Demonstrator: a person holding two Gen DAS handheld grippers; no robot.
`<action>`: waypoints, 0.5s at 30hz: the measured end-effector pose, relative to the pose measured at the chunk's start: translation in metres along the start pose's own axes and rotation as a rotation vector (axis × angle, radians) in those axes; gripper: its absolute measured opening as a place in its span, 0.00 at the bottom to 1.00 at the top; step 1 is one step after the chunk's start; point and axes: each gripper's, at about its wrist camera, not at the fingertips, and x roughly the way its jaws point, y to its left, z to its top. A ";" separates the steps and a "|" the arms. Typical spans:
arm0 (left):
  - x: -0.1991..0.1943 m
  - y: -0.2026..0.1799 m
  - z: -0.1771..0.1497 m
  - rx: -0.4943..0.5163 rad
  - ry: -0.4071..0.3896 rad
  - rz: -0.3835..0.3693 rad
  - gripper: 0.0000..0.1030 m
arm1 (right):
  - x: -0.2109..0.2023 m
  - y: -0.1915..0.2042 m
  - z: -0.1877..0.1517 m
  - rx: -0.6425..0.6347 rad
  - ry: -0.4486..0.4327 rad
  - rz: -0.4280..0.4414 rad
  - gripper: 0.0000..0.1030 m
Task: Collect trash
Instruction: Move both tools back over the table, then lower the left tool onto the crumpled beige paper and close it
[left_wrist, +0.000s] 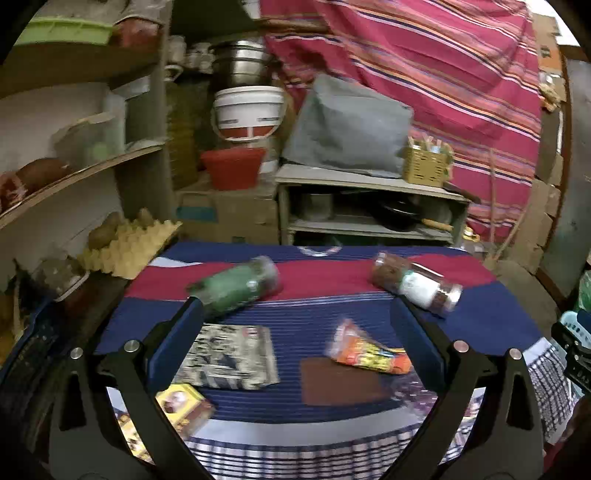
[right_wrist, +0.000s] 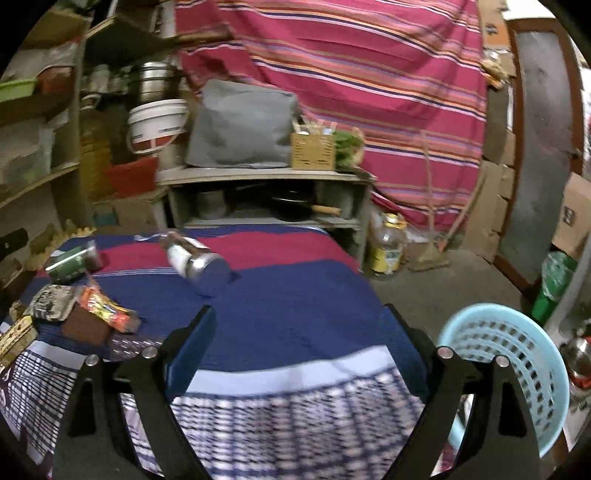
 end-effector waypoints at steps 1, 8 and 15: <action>0.001 0.006 0.000 -0.007 0.001 0.007 0.95 | 0.001 0.007 0.002 -0.007 -0.002 0.008 0.85; 0.013 0.058 -0.009 -0.056 0.040 0.076 0.95 | 0.012 0.056 0.016 -0.021 -0.009 0.083 0.85; 0.021 0.098 -0.012 -0.141 0.064 0.114 0.95 | 0.027 0.099 0.030 -0.028 -0.016 0.146 0.85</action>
